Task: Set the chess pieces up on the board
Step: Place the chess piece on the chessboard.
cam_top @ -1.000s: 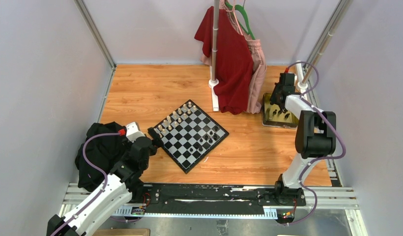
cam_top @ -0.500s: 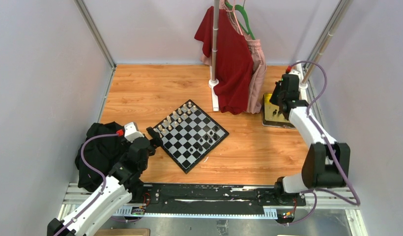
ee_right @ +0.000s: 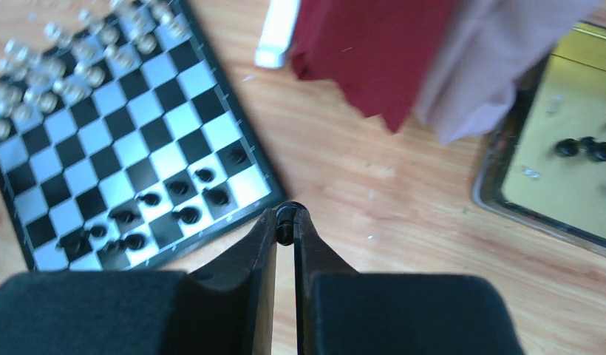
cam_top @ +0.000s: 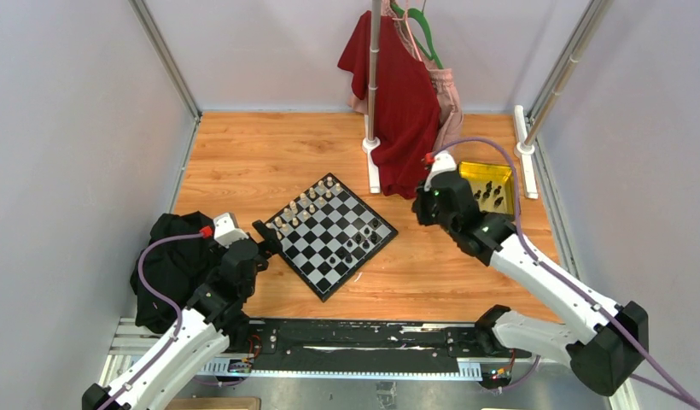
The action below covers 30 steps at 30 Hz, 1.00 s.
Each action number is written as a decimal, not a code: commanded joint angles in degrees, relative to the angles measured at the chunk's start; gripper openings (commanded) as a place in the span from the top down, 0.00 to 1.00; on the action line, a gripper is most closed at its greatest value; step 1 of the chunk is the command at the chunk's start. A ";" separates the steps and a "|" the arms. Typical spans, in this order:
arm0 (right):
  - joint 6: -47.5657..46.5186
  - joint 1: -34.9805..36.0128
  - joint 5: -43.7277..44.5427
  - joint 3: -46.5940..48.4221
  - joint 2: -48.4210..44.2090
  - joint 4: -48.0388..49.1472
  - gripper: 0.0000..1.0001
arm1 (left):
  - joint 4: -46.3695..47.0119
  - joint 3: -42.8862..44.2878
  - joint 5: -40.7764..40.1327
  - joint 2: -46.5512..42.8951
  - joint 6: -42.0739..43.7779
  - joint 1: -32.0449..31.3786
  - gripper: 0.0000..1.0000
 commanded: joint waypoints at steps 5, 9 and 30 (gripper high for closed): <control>-0.53 18.97 8.95 0.07 3.21 -4.63 1.00 | 0.13 -0.52 -1.16 -0.14 -0.01 -0.37 0.00; 0.41 25.77 10.40 1.62 7.94 -4.39 1.00 | 0.18 -0.45 -0.96 -0.05 0.13 -0.37 0.00; 0.62 39.03 8.49 6.85 25.92 5.25 1.00 | 0.14 -0.84 -0.02 -1.60 0.66 -0.37 0.00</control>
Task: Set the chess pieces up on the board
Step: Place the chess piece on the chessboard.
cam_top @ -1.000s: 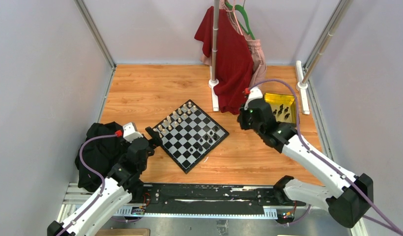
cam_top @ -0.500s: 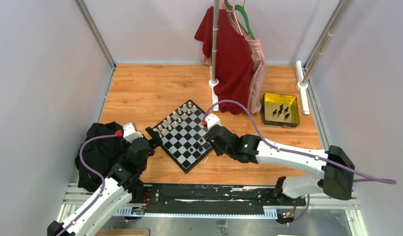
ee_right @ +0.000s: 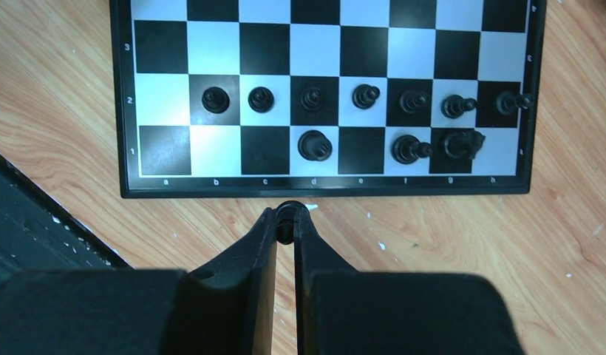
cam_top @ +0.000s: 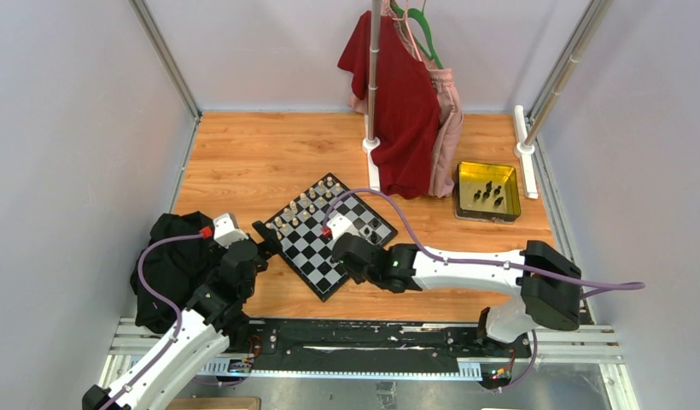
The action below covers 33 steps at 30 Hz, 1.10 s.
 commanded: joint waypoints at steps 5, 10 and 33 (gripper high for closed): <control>-0.90 1.79 -0.91 3.37 3.93 4.63 1.00 | 0.32 -0.51 -0.30 -0.92 0.44 -0.37 0.00; -1.32 1.80 -0.67 3.93 5.42 5.53 1.00 | 0.21 -0.63 -0.30 -1.34 0.44 -0.37 0.00; -2.38 -0.62 -3.10 5.11 11.10 8.26 1.00 | 0.31 -0.63 -0.21 -1.19 0.53 -0.37 0.00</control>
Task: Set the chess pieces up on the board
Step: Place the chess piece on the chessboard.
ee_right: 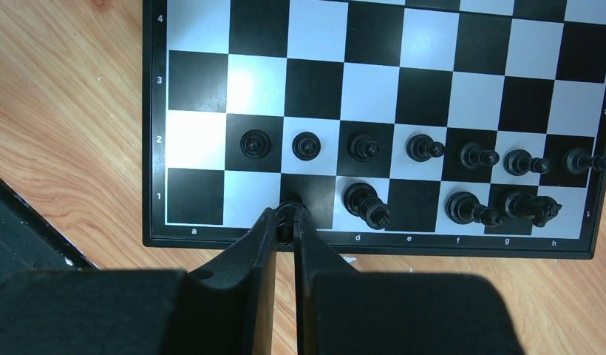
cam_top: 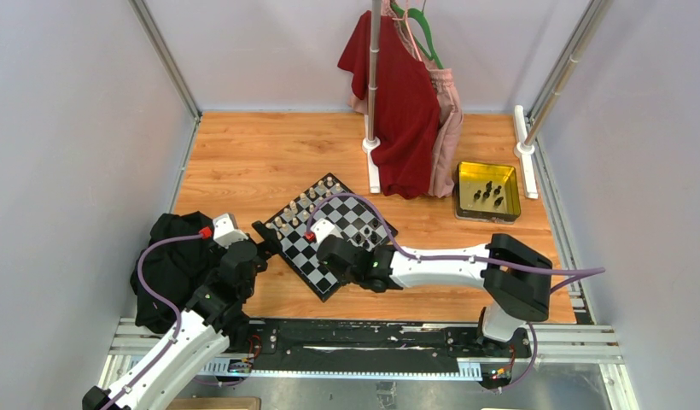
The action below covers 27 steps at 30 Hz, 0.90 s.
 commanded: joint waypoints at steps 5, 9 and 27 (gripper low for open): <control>-0.73 -1.73 -0.99 1.78 1.99 1.34 1.00 | 0.38 -0.61 -0.26 -0.47 0.59 -0.37 0.00; -0.76 -2.23 -1.18 1.82 2.39 1.63 1.00 | 0.51 -0.65 -0.15 -0.47 0.59 -0.37 0.00; -0.92 -3.17 -2.30 2.41 3.62 0.69 0.71 | 0.84 -0.51 0.14 -0.08 0.77 -0.37 0.00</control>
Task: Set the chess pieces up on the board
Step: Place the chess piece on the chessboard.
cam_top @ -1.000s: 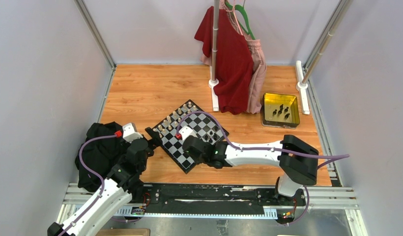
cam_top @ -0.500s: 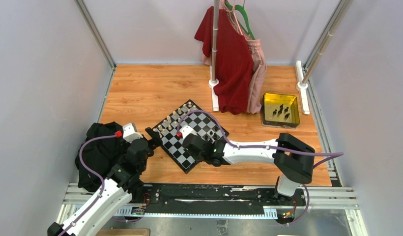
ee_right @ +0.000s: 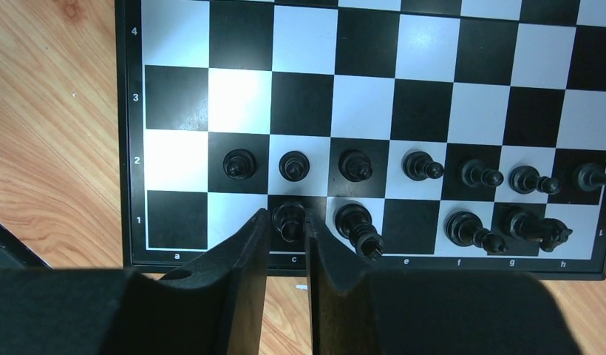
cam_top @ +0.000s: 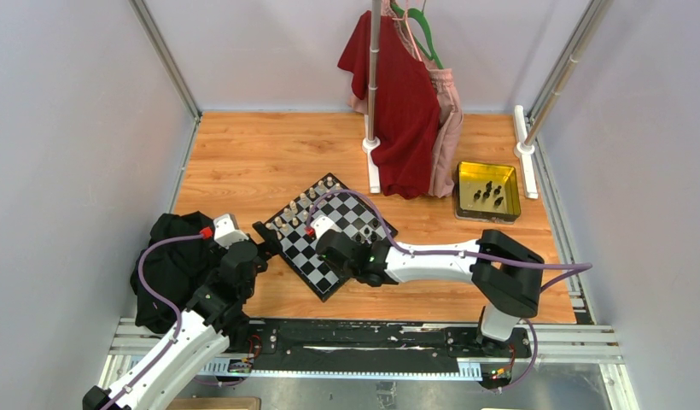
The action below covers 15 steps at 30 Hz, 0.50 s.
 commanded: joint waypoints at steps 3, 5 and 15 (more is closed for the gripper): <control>-1.05 -0.64 0.19 1.86 -0.19 -1.24 0.68 | 0.86 -0.20 -0.06 -0.03 0.68 -0.37 0.00; -1.66 -0.60 0.50 2.19 -1.09 -1.84 0.67 | 0.93 -0.21 -0.04 0.13 0.66 -0.37 0.00; -3.72 0.69 6.00 6.23 -10.52 -8.72 0.66 | 0.50 -0.16 -0.49 0.15 0.25 -0.37 0.00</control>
